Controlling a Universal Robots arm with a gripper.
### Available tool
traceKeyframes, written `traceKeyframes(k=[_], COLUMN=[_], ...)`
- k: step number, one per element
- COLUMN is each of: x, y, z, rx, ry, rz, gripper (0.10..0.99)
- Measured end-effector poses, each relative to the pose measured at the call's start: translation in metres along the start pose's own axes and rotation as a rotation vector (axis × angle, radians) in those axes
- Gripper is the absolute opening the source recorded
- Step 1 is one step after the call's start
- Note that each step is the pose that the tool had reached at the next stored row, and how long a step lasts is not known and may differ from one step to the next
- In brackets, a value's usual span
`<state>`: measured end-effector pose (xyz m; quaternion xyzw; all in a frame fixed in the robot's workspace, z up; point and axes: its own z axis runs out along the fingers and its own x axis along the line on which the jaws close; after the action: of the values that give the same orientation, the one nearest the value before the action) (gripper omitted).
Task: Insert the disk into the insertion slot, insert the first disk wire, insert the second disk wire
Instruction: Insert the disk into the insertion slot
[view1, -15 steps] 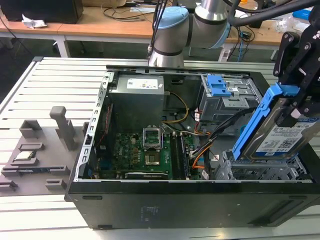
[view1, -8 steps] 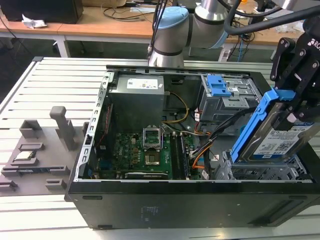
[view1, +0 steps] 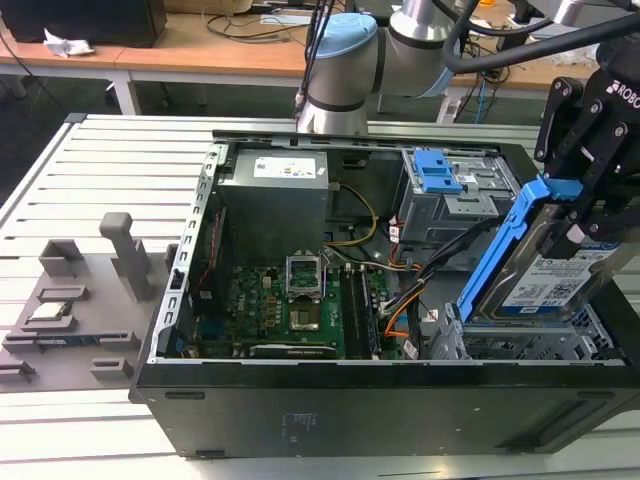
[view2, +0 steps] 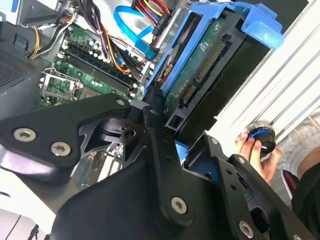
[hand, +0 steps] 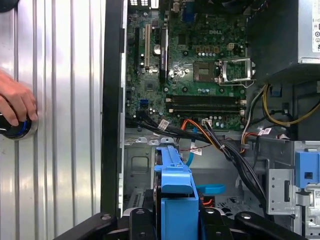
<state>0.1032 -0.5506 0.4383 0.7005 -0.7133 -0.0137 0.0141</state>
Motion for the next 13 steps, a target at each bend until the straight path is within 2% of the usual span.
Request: traceKeyframes(k=[4, 8, 13], x=[-0.0003, -0.0004, -0.0004], y=[-0.0001, -0.0005, -0.0007], z=[0.0053, 0.0181, 0.0239], rx=[0.0, 0.0, 0.0], ry=[0.0002, -0.0001, 0.0], rz=[0.0, 0.0, 0.0], gripper=[0.365, 0.365, 0.365])
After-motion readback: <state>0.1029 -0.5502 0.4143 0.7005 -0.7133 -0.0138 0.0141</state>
